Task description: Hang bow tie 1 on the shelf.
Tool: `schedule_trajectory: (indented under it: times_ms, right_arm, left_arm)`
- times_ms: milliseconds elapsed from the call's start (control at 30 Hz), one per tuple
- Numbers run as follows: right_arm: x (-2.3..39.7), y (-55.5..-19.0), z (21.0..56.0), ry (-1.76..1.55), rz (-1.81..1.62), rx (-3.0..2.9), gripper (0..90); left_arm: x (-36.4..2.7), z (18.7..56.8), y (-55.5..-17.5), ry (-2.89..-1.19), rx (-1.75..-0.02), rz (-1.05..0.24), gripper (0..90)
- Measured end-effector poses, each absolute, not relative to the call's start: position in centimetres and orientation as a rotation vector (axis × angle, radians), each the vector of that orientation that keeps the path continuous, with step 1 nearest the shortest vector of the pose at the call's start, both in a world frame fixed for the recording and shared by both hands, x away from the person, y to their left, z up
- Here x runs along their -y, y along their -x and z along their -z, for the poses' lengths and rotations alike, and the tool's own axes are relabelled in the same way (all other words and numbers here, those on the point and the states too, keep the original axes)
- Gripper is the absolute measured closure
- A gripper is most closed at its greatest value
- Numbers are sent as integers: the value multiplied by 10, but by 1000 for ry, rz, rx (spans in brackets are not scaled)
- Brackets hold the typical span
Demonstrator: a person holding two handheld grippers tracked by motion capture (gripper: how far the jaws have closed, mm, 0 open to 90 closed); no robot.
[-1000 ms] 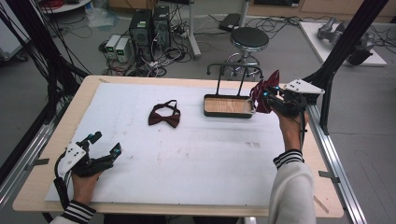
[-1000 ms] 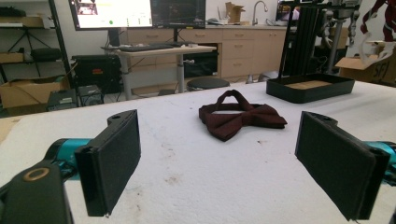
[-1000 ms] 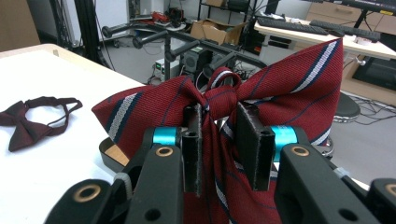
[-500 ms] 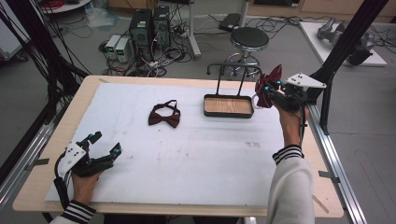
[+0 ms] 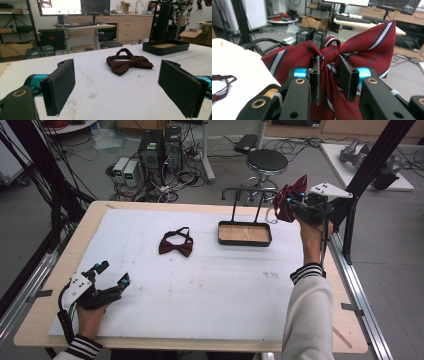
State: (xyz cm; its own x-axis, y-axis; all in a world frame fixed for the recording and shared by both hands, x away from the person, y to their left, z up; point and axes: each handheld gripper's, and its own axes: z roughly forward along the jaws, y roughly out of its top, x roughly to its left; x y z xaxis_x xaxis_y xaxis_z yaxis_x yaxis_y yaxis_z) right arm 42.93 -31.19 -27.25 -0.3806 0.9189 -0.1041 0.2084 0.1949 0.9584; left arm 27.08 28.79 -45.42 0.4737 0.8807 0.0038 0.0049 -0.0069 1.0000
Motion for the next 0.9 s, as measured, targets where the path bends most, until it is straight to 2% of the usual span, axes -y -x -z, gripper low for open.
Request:
schedule_trajectory:
  times_ms: [900]
  right_arm:
    - [321,-447,288,-1272,-1096,-1681,723]
  left_arm:
    - [-288,454,-271,-1410,-839,-843,147]
